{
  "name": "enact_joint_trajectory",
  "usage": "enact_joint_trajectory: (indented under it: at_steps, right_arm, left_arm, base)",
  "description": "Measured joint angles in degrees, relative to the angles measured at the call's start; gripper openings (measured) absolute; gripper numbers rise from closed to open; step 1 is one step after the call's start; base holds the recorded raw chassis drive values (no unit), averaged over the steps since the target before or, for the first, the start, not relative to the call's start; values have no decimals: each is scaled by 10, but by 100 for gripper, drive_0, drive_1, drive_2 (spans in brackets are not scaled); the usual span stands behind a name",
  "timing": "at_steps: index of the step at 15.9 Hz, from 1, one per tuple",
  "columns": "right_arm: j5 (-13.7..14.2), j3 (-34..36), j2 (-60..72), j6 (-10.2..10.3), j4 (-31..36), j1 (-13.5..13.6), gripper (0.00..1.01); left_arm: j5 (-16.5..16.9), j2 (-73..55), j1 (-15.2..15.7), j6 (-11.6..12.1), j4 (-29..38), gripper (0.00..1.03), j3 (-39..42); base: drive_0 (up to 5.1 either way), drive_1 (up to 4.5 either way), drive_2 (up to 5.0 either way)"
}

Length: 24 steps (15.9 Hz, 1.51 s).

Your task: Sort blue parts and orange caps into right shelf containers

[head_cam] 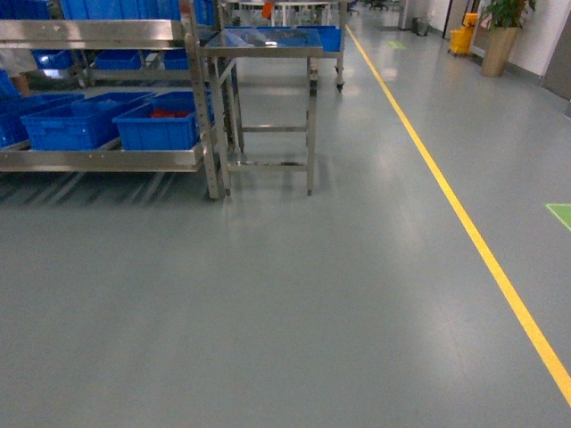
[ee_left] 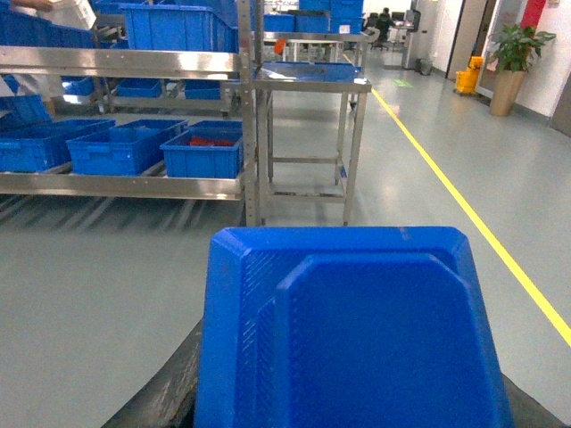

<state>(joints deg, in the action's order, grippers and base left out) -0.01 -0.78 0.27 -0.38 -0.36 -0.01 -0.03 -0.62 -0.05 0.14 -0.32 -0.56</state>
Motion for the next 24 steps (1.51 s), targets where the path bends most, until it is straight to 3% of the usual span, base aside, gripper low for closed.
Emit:
enact_joint_trajectory:
  at_steps: [24]
  right_arm:
    - [0,0,0,0,-1,0,38]
  left_arm:
    - [0,0,0,0,-1,43,0]
  base:
    - [-6,427,-440]
